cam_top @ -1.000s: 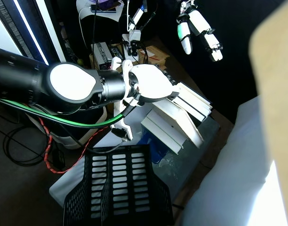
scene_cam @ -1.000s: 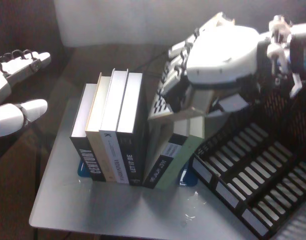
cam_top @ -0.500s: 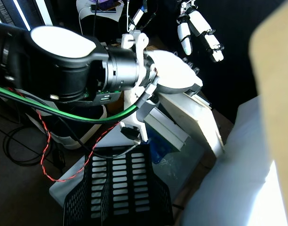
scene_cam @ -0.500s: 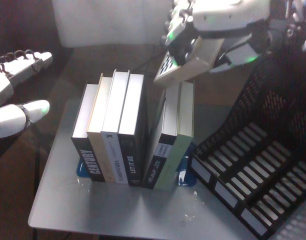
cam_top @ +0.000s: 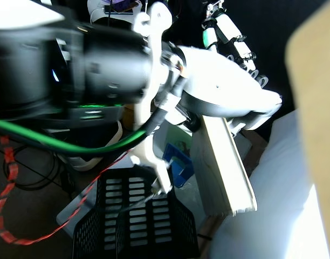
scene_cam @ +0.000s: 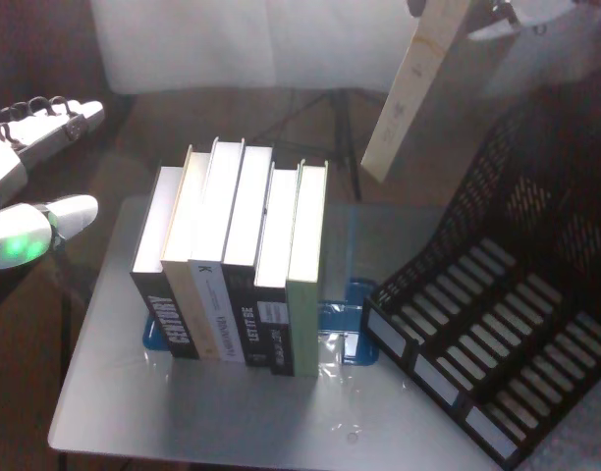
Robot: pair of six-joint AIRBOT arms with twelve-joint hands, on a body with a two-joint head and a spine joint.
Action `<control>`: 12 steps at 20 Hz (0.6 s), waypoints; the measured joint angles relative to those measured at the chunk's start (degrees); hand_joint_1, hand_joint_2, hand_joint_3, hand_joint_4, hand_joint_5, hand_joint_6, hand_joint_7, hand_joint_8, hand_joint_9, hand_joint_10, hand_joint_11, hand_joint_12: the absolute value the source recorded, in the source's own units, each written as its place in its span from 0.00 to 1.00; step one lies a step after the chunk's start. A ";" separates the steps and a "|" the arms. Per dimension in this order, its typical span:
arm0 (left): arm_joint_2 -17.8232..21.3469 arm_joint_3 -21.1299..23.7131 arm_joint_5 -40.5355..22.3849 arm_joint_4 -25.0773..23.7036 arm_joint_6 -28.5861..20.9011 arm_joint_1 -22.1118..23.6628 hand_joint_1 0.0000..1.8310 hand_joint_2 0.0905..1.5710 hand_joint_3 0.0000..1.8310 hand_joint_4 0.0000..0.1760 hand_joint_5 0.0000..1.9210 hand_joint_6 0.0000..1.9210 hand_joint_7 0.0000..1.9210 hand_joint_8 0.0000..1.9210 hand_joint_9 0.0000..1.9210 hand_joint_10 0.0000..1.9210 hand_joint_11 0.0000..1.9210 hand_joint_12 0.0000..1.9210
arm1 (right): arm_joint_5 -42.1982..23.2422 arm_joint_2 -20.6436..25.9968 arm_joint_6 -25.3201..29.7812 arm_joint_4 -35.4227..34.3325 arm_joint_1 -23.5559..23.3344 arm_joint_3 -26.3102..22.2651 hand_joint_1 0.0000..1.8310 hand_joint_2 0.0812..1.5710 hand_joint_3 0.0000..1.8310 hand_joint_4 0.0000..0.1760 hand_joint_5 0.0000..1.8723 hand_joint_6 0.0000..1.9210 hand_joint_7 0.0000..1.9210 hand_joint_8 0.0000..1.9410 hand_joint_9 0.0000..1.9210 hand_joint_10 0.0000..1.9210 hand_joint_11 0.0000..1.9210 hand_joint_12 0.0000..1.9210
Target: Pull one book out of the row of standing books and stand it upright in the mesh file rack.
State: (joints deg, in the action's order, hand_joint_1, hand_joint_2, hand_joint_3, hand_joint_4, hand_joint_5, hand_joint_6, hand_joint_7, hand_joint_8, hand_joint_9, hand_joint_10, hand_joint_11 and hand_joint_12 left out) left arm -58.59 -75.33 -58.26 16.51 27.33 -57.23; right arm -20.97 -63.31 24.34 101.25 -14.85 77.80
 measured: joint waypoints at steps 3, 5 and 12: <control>-0.22 0.00 0.07 -0.48 0.00 0.11 0.23 0.92 0.00 0.25 0.03 0.00 0.01 0.00 0.01 0.00 0.00 0.20 | -0.26 0.44 0.00 1.64 -0.98 -0.72 0.65 0.75 0.00 0.00 0.48 0.64 0.40 0.65 0.29 0.68 0.00 1.00; -0.22 0.00 0.00 -0.37 0.00 0.11 0.23 0.92 0.00 0.28 0.04 0.00 0.01 0.00 0.01 0.00 0.00 0.22 | -0.24 1.60 0.02 2.62 -2.86 -1.77 0.73 0.76 0.00 0.00 0.44 0.65 0.43 0.65 0.33 0.80 0.04 1.00; -0.24 0.00 0.39 -0.15 0.00 0.46 0.25 0.92 0.00 0.26 0.04 0.00 0.01 0.00 0.00 0.00 0.00 0.21 | 0.09 6.75 10.05 16.24 -8.09 -4.85 0.74 0.76 0.00 0.00 0.42 0.63 0.41 0.68 0.37 0.81 0.15 1.00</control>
State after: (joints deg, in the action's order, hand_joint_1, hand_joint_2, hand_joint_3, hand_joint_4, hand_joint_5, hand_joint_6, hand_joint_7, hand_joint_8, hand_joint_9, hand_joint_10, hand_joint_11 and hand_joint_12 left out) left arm -58.83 -75.33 -57.87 16.36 27.33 -56.77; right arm -20.88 -56.55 34.39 117.49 -22.94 72.95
